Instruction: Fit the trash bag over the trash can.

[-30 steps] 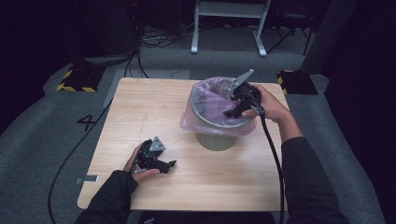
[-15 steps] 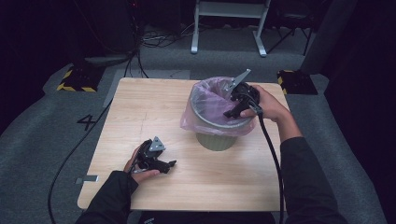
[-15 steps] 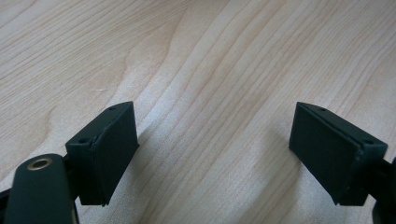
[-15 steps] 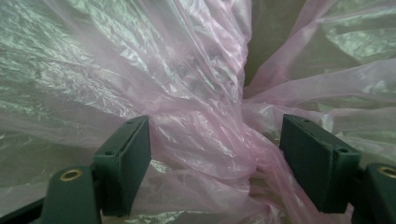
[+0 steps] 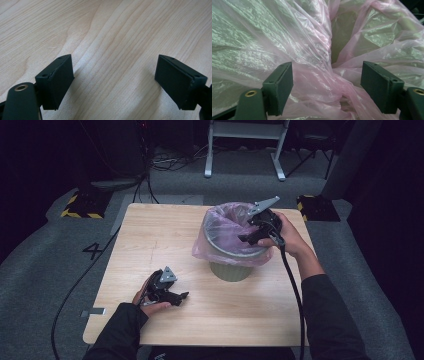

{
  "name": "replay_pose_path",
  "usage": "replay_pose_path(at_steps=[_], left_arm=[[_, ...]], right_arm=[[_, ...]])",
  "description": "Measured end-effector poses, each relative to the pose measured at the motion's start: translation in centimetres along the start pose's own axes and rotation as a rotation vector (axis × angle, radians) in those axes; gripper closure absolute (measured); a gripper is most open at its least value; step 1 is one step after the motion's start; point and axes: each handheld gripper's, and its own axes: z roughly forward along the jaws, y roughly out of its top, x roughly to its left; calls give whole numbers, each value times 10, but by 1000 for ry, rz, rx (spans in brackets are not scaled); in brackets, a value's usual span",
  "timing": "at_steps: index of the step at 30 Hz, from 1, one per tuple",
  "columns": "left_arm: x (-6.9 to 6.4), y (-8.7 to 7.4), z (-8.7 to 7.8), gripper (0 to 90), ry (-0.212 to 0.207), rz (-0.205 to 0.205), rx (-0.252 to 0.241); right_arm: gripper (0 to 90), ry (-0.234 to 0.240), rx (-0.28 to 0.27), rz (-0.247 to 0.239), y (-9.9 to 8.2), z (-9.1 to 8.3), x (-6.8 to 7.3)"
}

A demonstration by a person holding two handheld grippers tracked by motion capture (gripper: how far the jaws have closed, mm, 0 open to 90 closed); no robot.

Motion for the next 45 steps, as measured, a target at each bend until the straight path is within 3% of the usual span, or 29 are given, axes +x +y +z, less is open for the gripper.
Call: replay_pose_path(at_steps=[5, 14, 22, 33, 42, 45], left_arm=[[0, 0, 0, 150, 0, -1, -1], [0, 0, 0, 150, 0, -1, -1], [0, 0, 0, 150, 0, 0, 0], [0, 0, 0, 150, 0, 0, 0], [-1, -1, -1, 153, 5, 0, -3], [-1, -1, -1, 154, 7, 1, -3]], right_arm=[[253, -16, -22, 17, -1, -3, 1], [243, -23, -120, 57, -1, -22, 1], [215, -54, -115, 33, -5, -36, 7], [188, -87, -168, 38, -16, -54, 16], [186, -107, -239, 81, -35, -77, 18], [188, -120, -240, 78, -41, -82, 21]])
